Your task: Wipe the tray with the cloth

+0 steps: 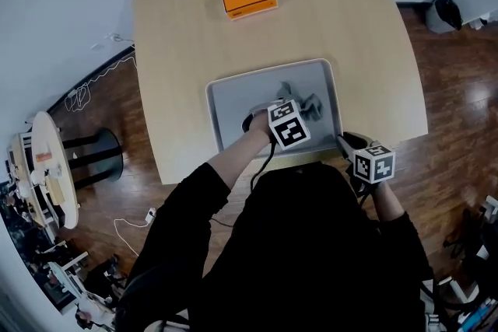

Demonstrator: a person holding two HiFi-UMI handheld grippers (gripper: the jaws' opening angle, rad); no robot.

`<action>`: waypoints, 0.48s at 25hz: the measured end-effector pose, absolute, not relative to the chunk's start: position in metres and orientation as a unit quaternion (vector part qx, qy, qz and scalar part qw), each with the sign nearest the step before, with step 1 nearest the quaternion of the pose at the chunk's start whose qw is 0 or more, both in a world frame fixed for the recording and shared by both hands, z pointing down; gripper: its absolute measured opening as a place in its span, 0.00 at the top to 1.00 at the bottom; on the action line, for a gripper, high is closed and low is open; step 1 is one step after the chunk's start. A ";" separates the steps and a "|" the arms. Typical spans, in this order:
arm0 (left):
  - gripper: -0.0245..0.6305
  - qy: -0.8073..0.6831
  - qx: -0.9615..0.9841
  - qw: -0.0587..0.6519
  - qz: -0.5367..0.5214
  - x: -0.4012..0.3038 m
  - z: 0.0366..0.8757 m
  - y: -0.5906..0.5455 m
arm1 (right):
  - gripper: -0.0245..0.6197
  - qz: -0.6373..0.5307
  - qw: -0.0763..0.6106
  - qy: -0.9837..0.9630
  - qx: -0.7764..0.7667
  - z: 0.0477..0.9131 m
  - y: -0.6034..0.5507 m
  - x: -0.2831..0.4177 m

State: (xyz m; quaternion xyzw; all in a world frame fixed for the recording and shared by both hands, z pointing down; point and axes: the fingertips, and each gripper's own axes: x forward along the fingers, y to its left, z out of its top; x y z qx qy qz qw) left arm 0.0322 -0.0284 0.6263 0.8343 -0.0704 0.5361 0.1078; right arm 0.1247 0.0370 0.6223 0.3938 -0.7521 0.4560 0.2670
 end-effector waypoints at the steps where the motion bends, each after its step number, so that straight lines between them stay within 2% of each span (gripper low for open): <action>1: 0.95 -0.084 0.832 0.105 0.538 0.030 0.626 -0.049 | 0.84 0.456 0.266 -0.753 0.394 0.622 0.037 0.125; 6: 0.95 -0.141 0.816 0.073 0.556 0.018 0.624 -0.132 | 0.84 0.461 0.256 -0.757 0.386 0.622 0.035 0.126; 12: 0.95 -0.177 0.817 0.104 0.539 0.021 0.621 -0.135 | 0.84 0.467 0.252 -0.757 0.380 0.621 0.035 0.129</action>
